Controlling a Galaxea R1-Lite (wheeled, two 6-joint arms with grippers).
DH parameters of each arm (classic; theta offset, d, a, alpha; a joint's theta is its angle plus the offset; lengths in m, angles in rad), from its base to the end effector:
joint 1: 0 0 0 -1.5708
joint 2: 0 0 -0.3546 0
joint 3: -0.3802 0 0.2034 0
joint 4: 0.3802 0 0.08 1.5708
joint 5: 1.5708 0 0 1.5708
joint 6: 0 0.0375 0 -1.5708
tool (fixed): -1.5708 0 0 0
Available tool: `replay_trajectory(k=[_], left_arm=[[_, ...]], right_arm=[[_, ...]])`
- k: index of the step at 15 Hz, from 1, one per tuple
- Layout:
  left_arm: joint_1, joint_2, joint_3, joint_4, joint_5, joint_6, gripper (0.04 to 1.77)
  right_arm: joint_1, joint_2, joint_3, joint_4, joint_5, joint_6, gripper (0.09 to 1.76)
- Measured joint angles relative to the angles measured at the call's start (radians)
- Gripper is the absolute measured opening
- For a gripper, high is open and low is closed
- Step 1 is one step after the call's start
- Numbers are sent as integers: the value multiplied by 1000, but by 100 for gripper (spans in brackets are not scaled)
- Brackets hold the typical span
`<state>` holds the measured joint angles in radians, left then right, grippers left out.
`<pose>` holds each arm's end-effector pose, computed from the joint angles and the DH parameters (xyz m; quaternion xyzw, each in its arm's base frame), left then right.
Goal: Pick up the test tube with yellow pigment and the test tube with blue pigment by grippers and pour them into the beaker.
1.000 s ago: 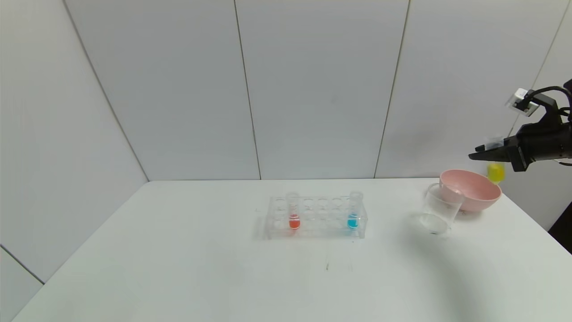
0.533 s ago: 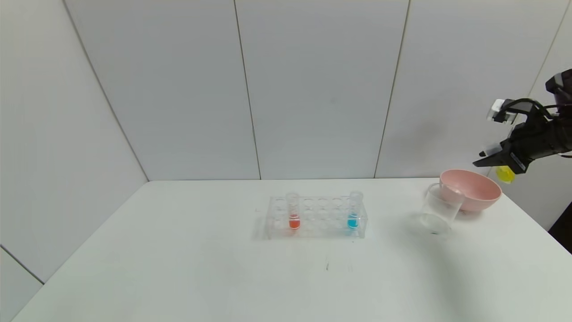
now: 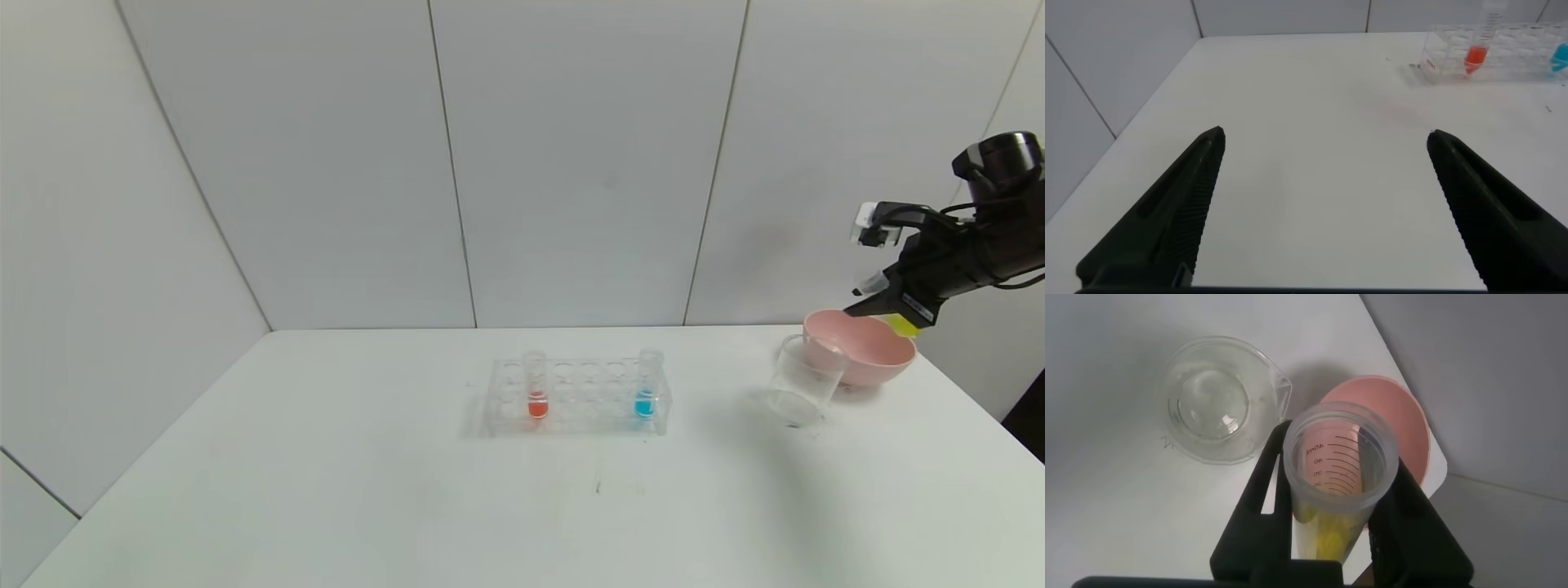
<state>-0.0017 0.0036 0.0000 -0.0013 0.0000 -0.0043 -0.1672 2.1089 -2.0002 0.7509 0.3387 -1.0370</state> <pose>-0.0480 0.0001 0.0758 -0.0021 0.0012 -0.0008 1.0000 0.4487 -0.0631 0.2716 -0.3583 0.3118 0.2676 0.8383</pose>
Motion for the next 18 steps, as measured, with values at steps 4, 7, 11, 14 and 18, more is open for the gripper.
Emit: replay_trajectory(k=[4, 7, 11, 14, 18], left_arm=[[0, 0, 0, 0, 0, 0, 176], [0, 0, 0, 0, 0, 0, 176], [0, 0, 0, 0, 0, 0, 176], [0, 0, 0, 0, 0, 0, 176], [0, 0, 0, 0, 0, 0, 176]], right_arm=[[3, -1, 0, 13, -84, -53, 58], [9, -4, 0, 36, -165, -95, 58], [27, -5, 0, 85, -171, -108, 58], [43, -3, 0, 102, -194, -120, 58], [66, -1, 0, 140, -258, -139, 58]])
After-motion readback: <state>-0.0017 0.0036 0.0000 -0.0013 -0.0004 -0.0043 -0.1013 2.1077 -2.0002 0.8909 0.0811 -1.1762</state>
